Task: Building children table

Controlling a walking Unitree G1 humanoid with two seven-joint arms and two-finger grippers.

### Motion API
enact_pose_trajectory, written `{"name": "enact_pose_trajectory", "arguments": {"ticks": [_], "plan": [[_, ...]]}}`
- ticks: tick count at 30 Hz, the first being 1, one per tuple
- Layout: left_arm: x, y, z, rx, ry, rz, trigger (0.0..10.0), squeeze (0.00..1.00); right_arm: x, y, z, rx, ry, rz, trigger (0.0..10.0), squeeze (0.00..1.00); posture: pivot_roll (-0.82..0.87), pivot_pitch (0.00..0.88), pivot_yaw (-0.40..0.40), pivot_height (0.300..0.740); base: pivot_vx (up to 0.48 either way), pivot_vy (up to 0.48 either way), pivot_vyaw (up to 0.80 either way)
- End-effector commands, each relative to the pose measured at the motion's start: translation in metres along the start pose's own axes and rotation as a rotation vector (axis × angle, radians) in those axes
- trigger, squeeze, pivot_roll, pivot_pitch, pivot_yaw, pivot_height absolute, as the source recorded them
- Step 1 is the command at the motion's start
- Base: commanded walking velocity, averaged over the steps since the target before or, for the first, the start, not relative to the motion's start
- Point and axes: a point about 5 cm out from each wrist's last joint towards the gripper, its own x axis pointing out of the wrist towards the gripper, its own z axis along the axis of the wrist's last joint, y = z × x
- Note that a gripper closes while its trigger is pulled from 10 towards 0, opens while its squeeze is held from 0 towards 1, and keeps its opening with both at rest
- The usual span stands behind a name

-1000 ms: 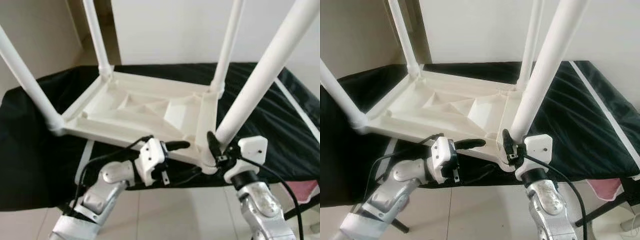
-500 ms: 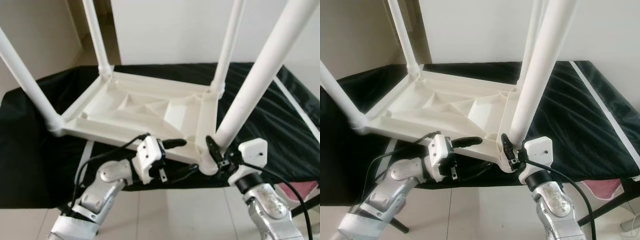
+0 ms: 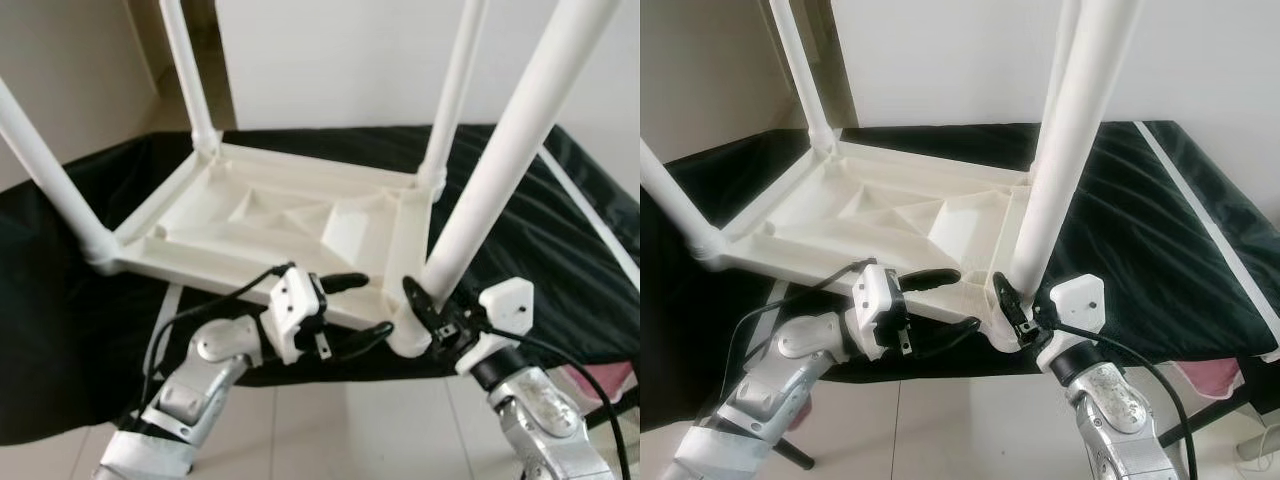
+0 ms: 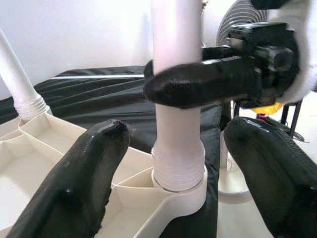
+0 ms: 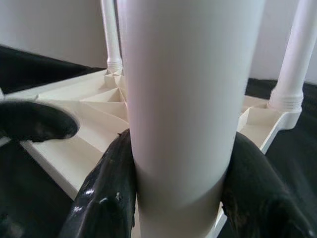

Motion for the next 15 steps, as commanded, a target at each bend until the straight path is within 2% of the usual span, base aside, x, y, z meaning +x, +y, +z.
{"name": "enact_pose_trajectory", "arguments": {"ticks": [1,9,15], "plan": [[-0.001,0.000,0.000,0.003,0.010,-0.014,10.0,0.00,0.002,0.003,-0.015,0.093,0.088,0.020,10.0,0.00,-0.03,0.034,0.016,0.740,0.000,0.000,0.00],[-0.002,0.003,0.001,0.009,0.010,-0.003,10.0,0.00,0.006,-0.003,-0.015,0.104,0.115,-0.006,10.0,0.00,-0.03,0.043,0.012,0.740,0.000,0.000,0.00],[-0.003,0.003,0.002,0.014,0.009,0.017,10.0,0.00,0.010,-0.012,-0.020,0.110,0.190,-0.093,10.0,0.00,-0.03,0.048,0.003,0.740,0.000,0.000,0.00]]}}
